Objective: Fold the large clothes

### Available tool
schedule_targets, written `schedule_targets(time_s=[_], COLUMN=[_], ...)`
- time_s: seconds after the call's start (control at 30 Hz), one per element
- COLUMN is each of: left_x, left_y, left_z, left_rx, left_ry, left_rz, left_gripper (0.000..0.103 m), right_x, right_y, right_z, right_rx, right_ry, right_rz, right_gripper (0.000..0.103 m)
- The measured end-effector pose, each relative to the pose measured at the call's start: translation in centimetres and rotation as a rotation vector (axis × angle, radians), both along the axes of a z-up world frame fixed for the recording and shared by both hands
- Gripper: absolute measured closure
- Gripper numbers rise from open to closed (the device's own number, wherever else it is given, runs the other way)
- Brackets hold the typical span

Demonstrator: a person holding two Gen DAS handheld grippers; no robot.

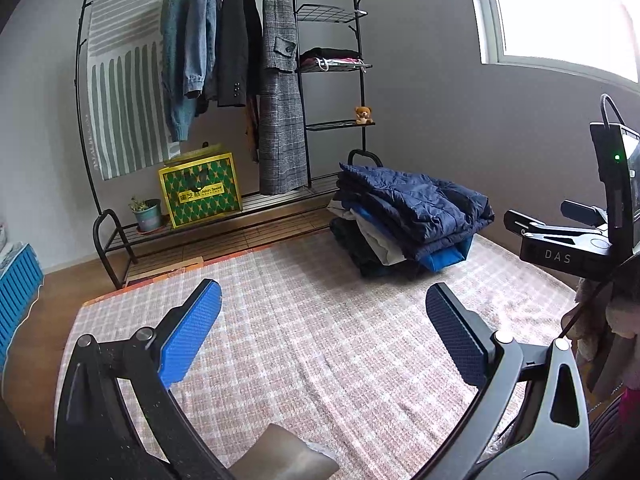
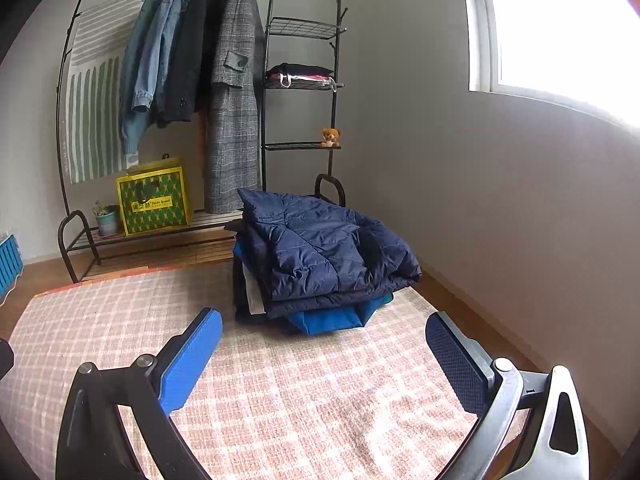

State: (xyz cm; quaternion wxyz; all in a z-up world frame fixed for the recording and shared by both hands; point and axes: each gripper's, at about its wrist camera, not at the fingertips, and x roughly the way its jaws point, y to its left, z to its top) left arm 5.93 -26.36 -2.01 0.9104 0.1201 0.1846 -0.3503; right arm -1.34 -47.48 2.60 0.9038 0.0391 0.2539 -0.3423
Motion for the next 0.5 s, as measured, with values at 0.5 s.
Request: schedule_targets(time_s=[0.5], left_x=[-0.17], left_y=[-0.08], left_z=[0.18], left_rx=[0.007], left_ry=[-0.013], left_rz=[-0.001], left_gripper=[0.000], right_x=[-0.15], right_y=[-0.73], right_z=[-0.30], right_rx=[0.040], right_ry=[-0.003], right_rz=[-0.010], right_gripper=[0.000])
